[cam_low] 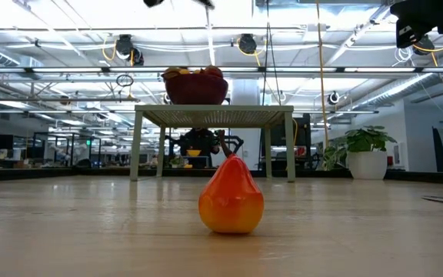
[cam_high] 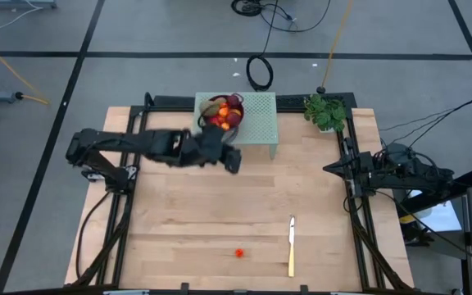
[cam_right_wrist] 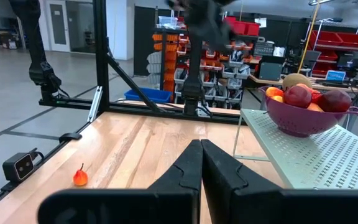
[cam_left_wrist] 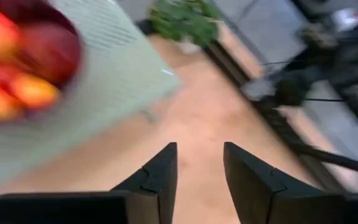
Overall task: Pick & Place Fruit
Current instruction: Put the orange peach in the red strainer bowl on the shelf
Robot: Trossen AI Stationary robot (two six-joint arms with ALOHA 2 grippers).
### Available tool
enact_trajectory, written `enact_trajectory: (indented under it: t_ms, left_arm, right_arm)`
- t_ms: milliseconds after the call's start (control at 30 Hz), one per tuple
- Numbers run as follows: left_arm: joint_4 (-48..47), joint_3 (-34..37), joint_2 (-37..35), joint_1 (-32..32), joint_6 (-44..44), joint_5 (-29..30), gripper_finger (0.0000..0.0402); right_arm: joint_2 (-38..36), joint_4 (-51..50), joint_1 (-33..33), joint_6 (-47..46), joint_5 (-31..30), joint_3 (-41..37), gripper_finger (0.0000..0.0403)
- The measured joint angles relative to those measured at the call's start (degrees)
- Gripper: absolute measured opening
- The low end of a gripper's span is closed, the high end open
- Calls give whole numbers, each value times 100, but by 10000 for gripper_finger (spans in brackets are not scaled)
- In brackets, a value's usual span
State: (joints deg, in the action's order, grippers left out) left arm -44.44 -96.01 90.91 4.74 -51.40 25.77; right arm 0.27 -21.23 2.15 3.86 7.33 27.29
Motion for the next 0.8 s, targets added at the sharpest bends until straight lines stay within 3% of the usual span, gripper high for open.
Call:
enact_trajectory:
  t_ms: [467, 667, 800]
  left_arm:
    - [1568, 0, 836, 1929, -1950, 886, 54]
    - [2063, 0, 1357, 2398, -2305, 490, 8]
    - [2139, 0, 1689, 2641, -2704, 7, 8]
  right_arm:
    - [0, -2, 0, 28, 20, 2, 0]
    - [2, -4, 0, 28, 20, 2, 0]
    - [1, -4, 2, 29, 20, 2, 0]
